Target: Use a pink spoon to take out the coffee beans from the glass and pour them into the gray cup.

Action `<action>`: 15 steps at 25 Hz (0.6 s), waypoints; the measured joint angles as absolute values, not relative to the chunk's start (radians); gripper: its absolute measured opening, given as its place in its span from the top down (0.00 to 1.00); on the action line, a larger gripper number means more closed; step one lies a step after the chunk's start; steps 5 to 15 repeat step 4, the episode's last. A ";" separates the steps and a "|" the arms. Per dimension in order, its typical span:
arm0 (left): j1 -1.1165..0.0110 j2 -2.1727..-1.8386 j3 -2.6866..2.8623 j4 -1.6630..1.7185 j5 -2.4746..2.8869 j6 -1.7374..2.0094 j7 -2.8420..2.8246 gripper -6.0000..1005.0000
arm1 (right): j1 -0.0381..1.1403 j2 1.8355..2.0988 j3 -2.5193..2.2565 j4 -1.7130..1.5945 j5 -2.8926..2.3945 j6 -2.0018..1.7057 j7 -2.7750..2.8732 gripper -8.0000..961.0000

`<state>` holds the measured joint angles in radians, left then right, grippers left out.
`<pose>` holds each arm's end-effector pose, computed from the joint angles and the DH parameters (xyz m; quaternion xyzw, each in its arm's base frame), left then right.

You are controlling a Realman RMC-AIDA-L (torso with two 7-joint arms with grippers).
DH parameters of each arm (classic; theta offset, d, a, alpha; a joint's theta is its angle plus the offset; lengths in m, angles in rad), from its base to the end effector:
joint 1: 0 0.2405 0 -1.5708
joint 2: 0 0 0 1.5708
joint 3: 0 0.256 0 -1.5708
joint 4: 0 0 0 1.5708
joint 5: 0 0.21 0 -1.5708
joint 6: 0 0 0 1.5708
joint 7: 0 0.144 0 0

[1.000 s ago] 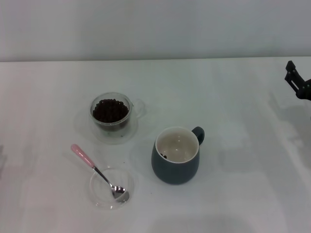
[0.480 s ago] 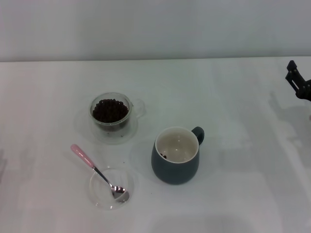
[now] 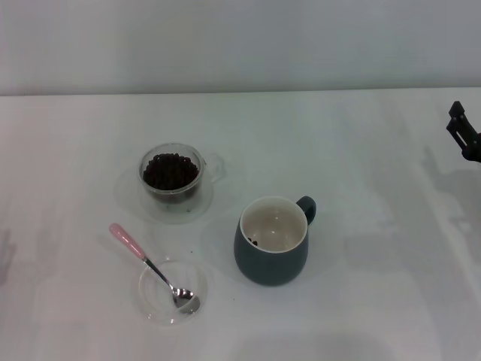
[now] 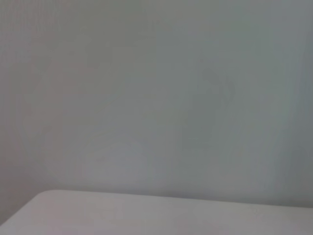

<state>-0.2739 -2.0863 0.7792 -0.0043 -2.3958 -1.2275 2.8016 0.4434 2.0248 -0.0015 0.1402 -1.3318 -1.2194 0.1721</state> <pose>-0.3974 0.2515 -0.0086 -0.6778 -0.3256 -0.2550 0.6079 0.3619 0.3173 0.0093 -0.6566 0.2716 0.2832 0.6441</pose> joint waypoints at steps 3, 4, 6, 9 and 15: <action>-0.275 -2.086 0.779 -0.011 -2.396 -1.230 2.800 0.26 | 0.442 2.025 -0.001 0.141 -1.333 -1.219 0.171 0.14; -0.275 -2.086 0.778 -0.014 -2.396 -1.230 2.798 0.26 | 0.442 2.024 -0.002 0.141 -1.333 -1.219 0.171 0.14; -0.275 -2.086 0.778 -0.014 -2.396 -1.230 2.798 0.26 | 0.442 2.024 -0.002 0.141 -1.333 -1.219 0.171 0.14; -0.275 -2.086 0.778 -0.014 -2.396 -1.230 2.798 0.26 | 0.442 2.024 -0.002 0.141 -1.333 -1.219 0.171 0.14; -0.275 -2.086 0.778 -0.014 -2.396 -1.230 2.798 0.26 | 0.442 2.024 -0.002 0.141 -1.333 -1.219 0.171 0.14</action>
